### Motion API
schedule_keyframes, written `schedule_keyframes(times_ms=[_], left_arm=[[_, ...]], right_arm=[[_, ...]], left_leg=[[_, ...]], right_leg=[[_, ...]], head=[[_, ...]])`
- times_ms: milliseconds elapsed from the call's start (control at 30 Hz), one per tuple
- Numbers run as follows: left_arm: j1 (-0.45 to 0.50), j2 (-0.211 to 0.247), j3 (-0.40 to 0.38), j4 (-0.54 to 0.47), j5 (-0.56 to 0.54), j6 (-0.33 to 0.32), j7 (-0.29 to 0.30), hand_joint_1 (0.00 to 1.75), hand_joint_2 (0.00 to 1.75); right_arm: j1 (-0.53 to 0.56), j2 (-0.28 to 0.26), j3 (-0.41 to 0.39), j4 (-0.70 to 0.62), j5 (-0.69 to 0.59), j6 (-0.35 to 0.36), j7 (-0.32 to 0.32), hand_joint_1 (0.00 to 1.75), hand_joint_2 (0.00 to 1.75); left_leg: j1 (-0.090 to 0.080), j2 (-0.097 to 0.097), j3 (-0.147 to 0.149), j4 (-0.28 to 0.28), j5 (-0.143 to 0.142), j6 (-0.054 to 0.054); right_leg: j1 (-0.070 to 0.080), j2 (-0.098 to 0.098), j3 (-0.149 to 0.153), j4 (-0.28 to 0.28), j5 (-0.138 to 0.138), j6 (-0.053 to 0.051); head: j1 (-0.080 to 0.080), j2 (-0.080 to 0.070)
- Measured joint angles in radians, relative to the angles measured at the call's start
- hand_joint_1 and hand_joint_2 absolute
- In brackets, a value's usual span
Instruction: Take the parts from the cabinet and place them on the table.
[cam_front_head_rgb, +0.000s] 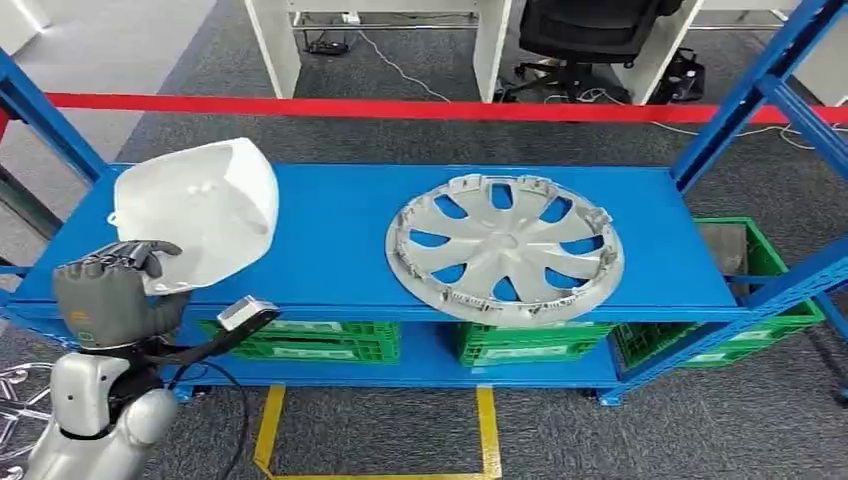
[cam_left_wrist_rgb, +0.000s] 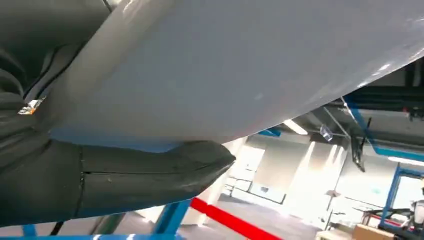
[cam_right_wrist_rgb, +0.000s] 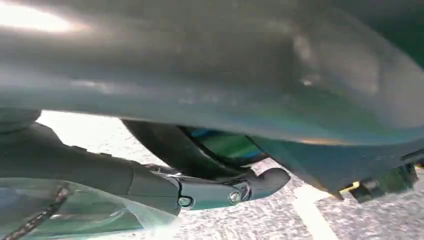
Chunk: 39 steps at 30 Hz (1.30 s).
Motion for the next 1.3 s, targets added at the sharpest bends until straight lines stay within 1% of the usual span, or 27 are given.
schedule_keyframes(times_ms=[33, 67, 100, 167, 200, 333, 367, 433, 500, 533, 567, 600, 667, 700, 733, 867, 900, 933, 1000, 1033, 1067, 1100, 1167, 1200, 1233, 1267, 1300], left_arm=[[0.002, 0.0, 0.0, 0.0, 0.0, 0.0, 0.002, 1.75, 1.75], [0.002, 0.001, 0.0, 0.0, 0.0, 0.0, 0.005, 1.75, 1.75], [0.003, 0.002, 0.0, 0.0, 0.0, 0.0, 0.009, 1.75, 1.75], [0.003, 0.004, 0.0, 0.0, 0.0, 0.0, 0.019, 1.75, 1.75], [0.003, 0.005, 0.0, 0.0, 0.0, 0.0, 0.024, 1.75, 1.75], [0.002, 0.009, 0.0, 0.0, 0.0, -0.005, 0.038, 1.75, 1.75], [0.003, 0.014, 0.0, 0.0, 0.0, -0.007, 0.041, 1.75, 1.75], [0.002, 0.017, 0.0, 0.0, 0.0, -0.01, 0.046, 1.75, 1.75], [0.004, 0.02, -0.001, 0.001, -0.001, -0.012, 0.047, 1.75, 1.75], [0.004, 0.022, -0.001, 0.001, -0.001, -0.012, 0.047, 1.75, 1.75], [0.004, 0.023, -0.001, 0.002, -0.001, -0.012, 0.048, 1.75, 1.75], [0.004, 0.023, -0.001, 0.002, -0.001, -0.012, 0.048, 1.75, 1.75], [0.003, 0.024, -0.001, 0.001, -0.001, -0.012, 0.048, 1.75, 1.75], [0.001, 0.024, -0.001, 0.001, -0.001, -0.012, 0.048, 1.75, 1.75], [0.001, 0.024, -0.001, 0.001, -0.001, -0.012, 0.048, 1.75, 1.75], [0.0, 0.026, -0.001, 0.001, -0.003, -0.015, 0.054, 1.75, 1.75], [-0.003, 0.026, -0.001, 0.001, -0.005, -0.016, 0.055, 1.75, 1.75], [-0.004, 0.026, -0.001, 0.001, -0.008, -0.019, 0.055, 1.75, 1.75], [0.001, 0.026, -0.001, 0.001, -0.009, -0.019, 0.057, 1.75, 1.75], [0.002, 0.026, -0.001, 0.001, -0.009, -0.019, 0.057, 1.75, 1.75], [0.006, 0.026, -0.002, 0.001, -0.009, -0.018, 0.057, 1.75, 1.75], [0.012, 0.028, -0.002, 0.001, -0.008, -0.013, 0.057, 1.75, 1.75], [0.021, 0.035, -0.002, 0.001, 0.004, -0.008, 0.051, 1.75, 1.75], [0.025, 0.039, -0.002, 0.0, 0.014, -0.006, 0.047, 1.75, 1.75], [0.03, 0.042, -0.001, -0.003, 0.026, -0.005, 0.042, 1.75, 1.75], [0.035, 0.047, 0.0, -0.006, 0.035, -0.004, 0.037, 1.75, 1.75], [0.039, 0.053, 0.003, -0.008, 0.044, -0.001, 0.032, 1.75, 1.75]], right_arm=[[-0.003, 0.0, 0.0, 0.0, 0.0, 0.0, 0.0, 0.0, 0.0], [-0.003, 0.0, 0.0, 0.0, 0.0, 0.0, 0.0, 0.0, 0.0], [-0.002, 0.0, 0.0, 0.0, 0.0, 0.001, 0.0, 0.0, 0.0], [0.004, 0.0, 0.0, 0.0, 0.0, 0.005, 0.004, 0.0, 0.0], [0.007, 0.0, 0.0, 0.001, 0.0, 0.005, 0.004, 0.0, 0.0], [0.008, 0.0, 0.0, 0.001, 0.0, 0.005, 0.003, 0.0, 0.0], [0.007, 0.001, 0.0, 0.001, -0.001, 0.005, 0.003, 0.0, 0.0], [0.005, 0.0, 0.0, 0.001, -0.001, 0.005, 0.003, 0.0, 0.0], [0.004, 0.0, 0.0, 0.001, -0.002, 0.005, 0.003, 0.0, 0.0], [0.003, 0.0, 0.0, 0.001, -0.002, 0.005, 0.003, 0.0, 0.0], [0.001, 0.0, 0.0, 0.001, -0.002, 0.005, 0.003, 0.0, 0.0], [-0.001, 0.0, 0.0, 0.001, -0.002, 0.005, 0.003, 0.0, 0.0], [-0.003, 0.001, 0.0, 0.001, -0.002, 0.005, 0.003, 0.0, 0.0], [-0.003, 0.001, 0.0, 0.001, -0.002, 0.005, 0.003, 0.0, 0.0], [-0.005, 0.002, 0.0, 0.001, -0.002, 0.005, 0.002, 0.0, 0.0], [-0.004, 0.001, 0.0, 0.001, -0.003, 0.005, 0.002, 0.0, 0.0], [-0.005, 0.001, 0.0, 0.002, -0.003, 0.005, 0.002, 0.0, 0.0], [-0.007, 0.001, 0.0, 0.002, -0.005, 0.005, 0.002, 0.0, 0.0], [-0.01, 0.0, 0.0, 0.002, -0.007, 0.005, 0.002, 0.0, 0.0], [-0.011, 0.0, 0.0, 0.002, -0.008, 0.004, 0.002, 0.0, 0.0], [-0.011, -0.001, 0.0, 0.002, -0.009, 0.004, 0.002, 0.0, 0.0], [-0.01, -0.001, 0.0, 0.002, -0.009, 0.003, 0.002, 0.0, 0.0], [-0.004, -0.001, 0.0, 0.002, -0.009, 0.001, 0.003, 0.0, 0.0], [-0.001, -0.001, 0.0, 0.002, -0.009, -0.001, 0.003, 0.0, 0.0], [0.002, -0.002, 0.0, 0.002, -0.009, -0.004, 0.003, 0.0, 0.0], [0.005, -0.002, 0.0, 0.003, -0.009, -0.008, 0.003, 0.0, 0.0], [0.008, -0.002, 0.0, 0.003, -0.009, -0.01, 0.002, 0.0, 0.0]], left_leg=[[0.0, 0.001, -0.004, 0.003, 0.001, 0.0], [0.0, 0.001, -0.008, 0.008, 0.002, -0.001], [0.002, 0.001, -0.01, 0.013, 0.002, -0.002], [0.004, 0.001, -0.014, 0.025, -0.001, -0.008], [-0.002, 0.0, -0.021, 0.029, 0.001, -0.017], [-0.002, 0.003, -0.041, 0.039, 0.019, -0.045], [0.0, -0.006, -0.05, 0.047, 0.004, -0.05], [0.004, -0.025, -0.081, 0.139, -0.089, -0.064], [0.007, -0.027, -0.127, 0.295, -0.173, -0.071], [0.008, -0.028, -0.134, 0.34, -0.184, -0.071], [0.008, -0.028, -0.121, 0.337, -0.169, -0.07], [0.008, -0.028, -0.085, 0.288, -0.132, -0.066], [0.006, -0.034, 0.024, 0.115, -0.064, -0.051], [0.003, -0.043, 0.068, 0.034, -0.079, -0.041], [0.003, -0.044, 0.086, 0.008, -0.084, -0.04], [-0.004, -0.039, 0.066, 0.001, -0.057, -0.026], [0.004, -0.032, 0.06, -0.007, -0.041, -0.018], [0.003, -0.03, 0.043, -0.007, -0.03, -0.012], [0.001, -0.025, 0.014, -0.006, -0.01, -0.005], [-0.001, -0.023, -0.001, -0.004, 0.001, -0.004], [-0.003, -0.022, -0.016, -0.003, 0.011, -0.005], [-0.004, -0.021, -0.032, -0.001, 0.021, -0.006], [-0.006, -0.02, -0.059, 0.009, 0.036, -0.01], [-0.007, -0.02, -0.069, 0.015, 0.042, -0.012], [-0.013, -0.021, -0.076, 0.022, 0.047, -0.017], [-0.011, -0.019, -0.08, 0.023, 0.056, -0.022], [-0.009, -0.018, -0.085, 0.024, 0.066, -0.026]], right_leg=[[0.0, 0.0, -0.011, 0.034, -0.002, 0.002], [-0.001, 0.0, 0.002, 0.018, 0.022, 0.002], [-0.002, -0.001, 0.034, -0.038, 0.063, 0.003], [-0.007, -0.005, 0.126, -0.221, 0.143, 0.002], [0.0, -0.008, 0.149, -0.243, 0.122, 0.002], [-0.001, 0.006, 0.128, -0.253, 0.129, -0.021], [-0.008, 0.005, 0.124, -0.258, 0.138, -0.036], [-0.007, 0.006, 0.106, -0.258, 0.151, -0.051], [-0.004, 0.006, 0.086, -0.257, 0.166, -0.055], [-0.003, 0.007, 0.075, -0.256, 0.173, -0.055], [-0.002, 0.009, 0.066, -0.254, 0.18, -0.055], [0.0, 0.011, 0.056, -0.253, 0.187, -0.054], [0.003, 0.015, 0.045, -0.252, 0.199, -0.05], [0.003, 0.016, 0.041, -0.252, 0.205, -0.047], [0.006, 0.017, 0.036, -0.252, 0.21, -0.042], [0.002, 0.021, 0.031, -0.264, 0.243, -0.014], [0.0, 0.019, 0.025, -0.258, 0.228, -0.012], [0.001, 0.014, -0.003, -0.218, 0.164, -0.008], [0.0, 0.012, -0.04, -0.064, 0.046, -0.002], [0.001, 0.012, -0.053, 0.005, 0.017, 0.0], [0.001, 0.012, -0.052, 0.044, 0.023, 0.001], [0.001, 0.011, -0.028, 0.04, 0.059, 0.001], [0.001, 0.01, 0.069, -0.075, 0.136, -0.007], [0.002, 0.009, 0.137, -0.171, 0.141, -0.013], [0.007, 0.005, 0.193, -0.257, 0.104, -0.016], [0.007, 0.005, 0.215, -0.293, 0.092, -0.017], [0.01, 0.008, 0.202, -0.295, 0.091, -0.018]], head=[[-0.001, 0.0], [0.0, 0.0], [0.0, 0.0], [0.0, 0.0], [0.0, 0.0], [0.0, 0.0], [0.001, 0.0], [-0.003, 0.0], [-0.003, 0.0], [-0.003, 0.0], [-0.003, 0.0], [-0.003, 0.0], [-0.003, 0.0], [-0.002, 0.0], [-0.001, 0.0], [-0.002, 0.0], [-0.002, 0.0], [0.002, 0.0], [0.004, 0.0], [0.003, 0.0], [0.005, 0.0], [0.004, 0.0], [0.004, 0.0], [0.005, 0.0], [0.005, 0.0], [0.002, 0.0], [0.004, 0.0]])
